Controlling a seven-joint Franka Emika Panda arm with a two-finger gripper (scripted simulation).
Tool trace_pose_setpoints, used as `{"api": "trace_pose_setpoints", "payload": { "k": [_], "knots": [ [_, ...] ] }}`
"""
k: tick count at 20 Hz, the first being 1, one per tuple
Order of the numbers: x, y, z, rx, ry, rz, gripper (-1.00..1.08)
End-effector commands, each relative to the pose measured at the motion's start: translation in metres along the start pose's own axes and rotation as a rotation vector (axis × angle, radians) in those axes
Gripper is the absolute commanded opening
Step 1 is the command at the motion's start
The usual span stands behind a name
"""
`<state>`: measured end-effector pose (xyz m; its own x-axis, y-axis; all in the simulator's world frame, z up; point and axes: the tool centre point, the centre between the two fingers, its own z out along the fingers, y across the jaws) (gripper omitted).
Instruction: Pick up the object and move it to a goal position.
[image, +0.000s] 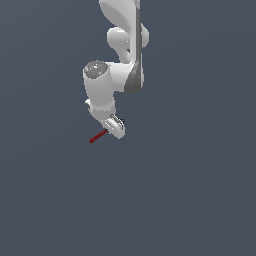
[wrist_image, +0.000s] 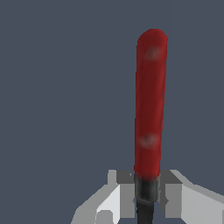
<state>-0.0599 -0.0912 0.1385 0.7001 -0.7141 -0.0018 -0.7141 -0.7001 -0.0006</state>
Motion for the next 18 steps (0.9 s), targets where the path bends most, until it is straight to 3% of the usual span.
{"api": "trace_pose_setpoints", "payload": {
  "k": [1,18],
  "knots": [
    [0.004,0.011,-0.029,0.001,0.0,0.001,-1.0],
    [0.032,0.077,-0.216,-0.001,0.001,0.001,-1.0]
  ]
}}
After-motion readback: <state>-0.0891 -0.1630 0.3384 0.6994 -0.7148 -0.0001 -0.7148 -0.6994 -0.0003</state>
